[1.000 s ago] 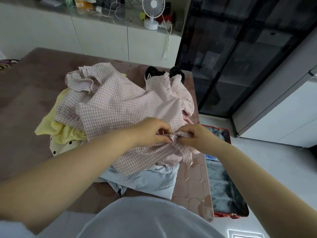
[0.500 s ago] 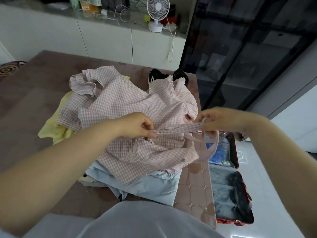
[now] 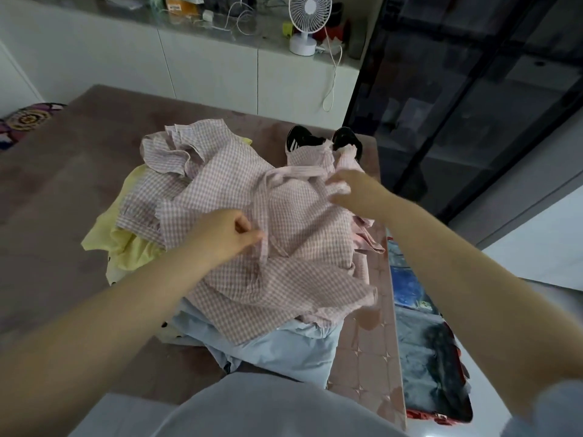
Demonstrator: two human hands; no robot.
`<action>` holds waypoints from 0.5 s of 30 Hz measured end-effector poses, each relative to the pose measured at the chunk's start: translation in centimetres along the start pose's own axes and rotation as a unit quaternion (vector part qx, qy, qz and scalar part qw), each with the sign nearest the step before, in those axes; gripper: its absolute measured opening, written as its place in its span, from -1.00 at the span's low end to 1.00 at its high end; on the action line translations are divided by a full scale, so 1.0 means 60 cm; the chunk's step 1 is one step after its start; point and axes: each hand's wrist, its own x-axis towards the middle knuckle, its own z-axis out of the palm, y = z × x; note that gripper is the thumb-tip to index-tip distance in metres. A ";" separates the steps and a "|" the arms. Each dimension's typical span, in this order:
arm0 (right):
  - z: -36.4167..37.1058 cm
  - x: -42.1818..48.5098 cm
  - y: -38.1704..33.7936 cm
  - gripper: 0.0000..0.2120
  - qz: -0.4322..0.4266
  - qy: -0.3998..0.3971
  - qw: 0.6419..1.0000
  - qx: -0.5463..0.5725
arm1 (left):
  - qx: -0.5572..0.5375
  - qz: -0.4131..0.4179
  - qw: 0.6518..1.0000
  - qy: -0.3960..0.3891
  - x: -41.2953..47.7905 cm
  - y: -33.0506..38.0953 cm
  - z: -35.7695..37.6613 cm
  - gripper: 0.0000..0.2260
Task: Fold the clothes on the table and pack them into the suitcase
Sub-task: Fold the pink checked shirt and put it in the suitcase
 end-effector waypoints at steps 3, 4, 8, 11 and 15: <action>0.045 -0.041 0.081 -0.75 0.087 -0.051 0.994 -0.036 | -0.022 0.095 0.993 0.067 -0.022 -0.020 -0.029 -0.85; 0.061 -0.056 0.104 -0.74 0.107 -0.082 0.991 -0.013 | -0.021 0.125 0.988 0.091 -0.031 -0.031 -0.036 -0.86; 0.112 -0.122 0.150 -0.74 0.130 -0.161 0.960 0.191 | 0.008 0.128 0.968 0.216 -0.074 -0.089 -0.031 -0.78; 0.130 -0.161 0.154 -0.65 0.117 -0.131 0.960 0.216 | -0.032 -0.047 0.972 0.229 -0.107 -0.128 -0.001 -0.55; 0.104 -0.181 0.128 -0.81 0.132 -0.011 0.970 0.204 | -0.148 -0.122 0.971 0.143 -0.120 -0.150 0.020 -0.57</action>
